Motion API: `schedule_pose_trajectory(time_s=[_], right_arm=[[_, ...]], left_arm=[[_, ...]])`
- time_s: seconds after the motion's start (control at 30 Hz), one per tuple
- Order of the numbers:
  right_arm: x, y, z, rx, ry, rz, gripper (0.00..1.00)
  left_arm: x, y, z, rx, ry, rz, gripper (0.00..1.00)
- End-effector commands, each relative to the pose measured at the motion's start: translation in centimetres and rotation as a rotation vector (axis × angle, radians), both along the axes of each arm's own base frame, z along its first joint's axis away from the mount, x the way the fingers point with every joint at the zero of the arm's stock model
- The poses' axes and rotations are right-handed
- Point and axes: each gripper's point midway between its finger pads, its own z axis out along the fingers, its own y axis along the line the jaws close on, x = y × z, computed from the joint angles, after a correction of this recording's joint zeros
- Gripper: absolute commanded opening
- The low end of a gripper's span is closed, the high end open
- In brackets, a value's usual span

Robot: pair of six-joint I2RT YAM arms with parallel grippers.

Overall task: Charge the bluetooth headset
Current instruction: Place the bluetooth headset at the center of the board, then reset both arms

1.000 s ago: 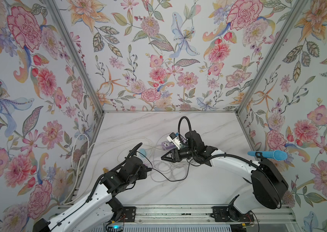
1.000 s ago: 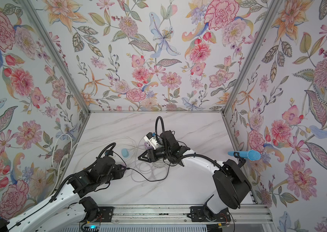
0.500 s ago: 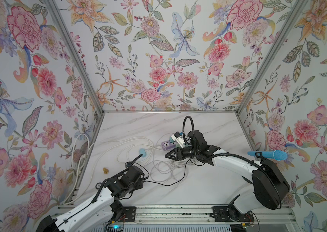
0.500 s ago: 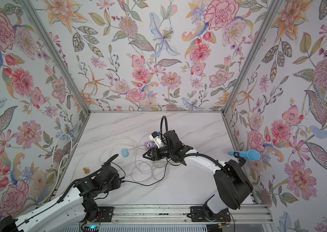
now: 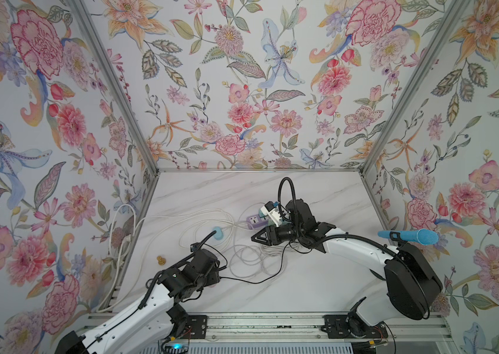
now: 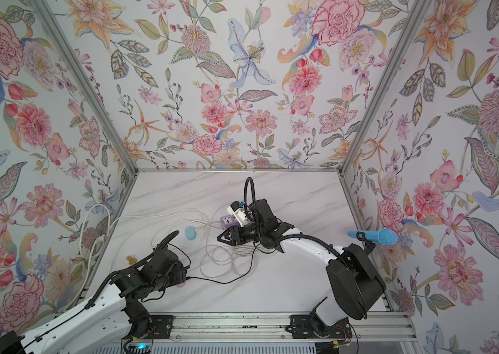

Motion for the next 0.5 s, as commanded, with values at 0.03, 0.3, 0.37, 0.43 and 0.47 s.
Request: schedule_pose_trajectory(time_s=[0.03,0.3,0.37,0.43,0.47], right_arm=[[0.1,-0.1,-0.1,-0.011,-0.019,-0.002,0.5],[0.3,-0.3,0.6,-0.001,-0.034,-0.018,0.55],[0.4,-0.4,0.5,-0.003,-0.032,-0.021,0.56],[0.5,-0.4,0.5,-0.006,-0.033,-0.024,0.56],[0.5,-0.4,0.5,-0.006,-0.034,-0.027,0.56]], left_arm=[[5.2,0.2,4.8,0.076,-0.102,-0.033,0.62],[14.3,-1.5,4.0,0.112,-0.055,-0.143,0.72],[15.5,-2.1,3.1,0.109,-0.03,-0.158,0.74],[16.6,-2.7,2.8,0.098,-0.032,-0.17,0.74],[17.1,-2.9,2.6,0.092,-0.031,-0.174,0.75]])
